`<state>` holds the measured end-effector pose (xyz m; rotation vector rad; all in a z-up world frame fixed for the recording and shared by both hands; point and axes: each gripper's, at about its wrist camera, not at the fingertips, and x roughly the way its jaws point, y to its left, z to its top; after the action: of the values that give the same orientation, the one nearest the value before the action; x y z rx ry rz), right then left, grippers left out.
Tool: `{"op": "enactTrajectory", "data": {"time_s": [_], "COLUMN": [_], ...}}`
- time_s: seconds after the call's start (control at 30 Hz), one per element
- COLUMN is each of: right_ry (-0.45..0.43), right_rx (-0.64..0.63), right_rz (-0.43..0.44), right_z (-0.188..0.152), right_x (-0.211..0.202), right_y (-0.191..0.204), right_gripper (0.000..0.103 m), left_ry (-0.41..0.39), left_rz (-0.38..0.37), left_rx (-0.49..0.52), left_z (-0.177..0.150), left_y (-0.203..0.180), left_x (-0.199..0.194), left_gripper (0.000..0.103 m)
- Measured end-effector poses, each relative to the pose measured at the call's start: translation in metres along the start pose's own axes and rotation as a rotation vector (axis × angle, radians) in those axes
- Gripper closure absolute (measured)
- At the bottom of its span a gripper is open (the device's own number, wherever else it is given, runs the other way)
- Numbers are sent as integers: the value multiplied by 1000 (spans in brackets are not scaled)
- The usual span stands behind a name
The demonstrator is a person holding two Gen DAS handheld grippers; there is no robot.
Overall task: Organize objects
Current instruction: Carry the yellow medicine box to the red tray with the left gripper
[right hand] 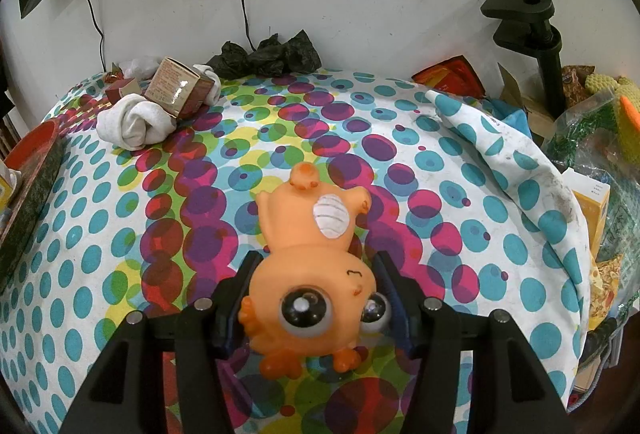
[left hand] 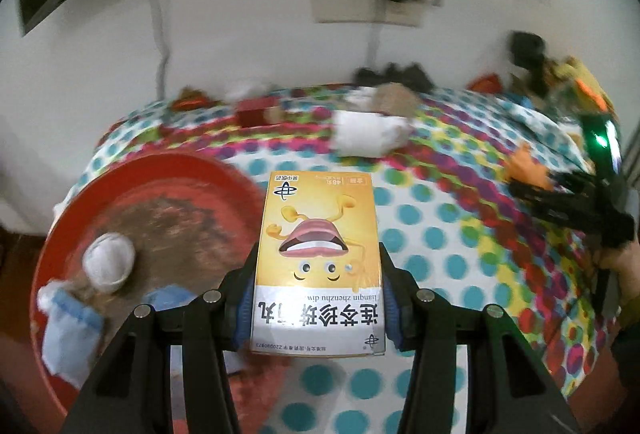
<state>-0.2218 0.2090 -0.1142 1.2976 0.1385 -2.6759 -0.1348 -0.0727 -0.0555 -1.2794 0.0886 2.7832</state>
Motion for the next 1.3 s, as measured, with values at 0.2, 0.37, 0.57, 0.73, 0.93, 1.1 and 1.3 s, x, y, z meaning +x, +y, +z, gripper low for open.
{"op": "enactTrajectory", "data": {"time_s": [0.2, 0.37, 0.57, 0.73, 0.93, 1.1, 1.3], "right_ry": [0, 0, 0, -1, -1, -1, -1], "right_rx": [0, 1, 1, 1, 2, 2, 4], "right_rz": [-1, -1, -2, -3, -3, -4, -9], "right_z": [0, 0, -1, -1, -1, -1, -2], "right_x": [0, 0, 1, 1, 1, 1, 1], "right_y": [1, 0, 0, 1, 1, 2, 2], "right_gripper": [44, 44, 44, 44, 45, 45, 45], "left_ry": [29, 54, 77, 93, 102, 103, 96], "left_rz": [99, 152, 193, 220, 222, 212, 196], "left_rx": [-80, -159, -224, -247, -241, -240, -221], "left_z": [-4, -10, -11, -8, -6, -4, -5], "left_y": [48, 83, 114, 130, 136, 139, 133], "left_x": [5, 14, 25, 34, 40, 43, 40], "left_gripper": [56, 56, 56, 56, 56, 55, 40]}}
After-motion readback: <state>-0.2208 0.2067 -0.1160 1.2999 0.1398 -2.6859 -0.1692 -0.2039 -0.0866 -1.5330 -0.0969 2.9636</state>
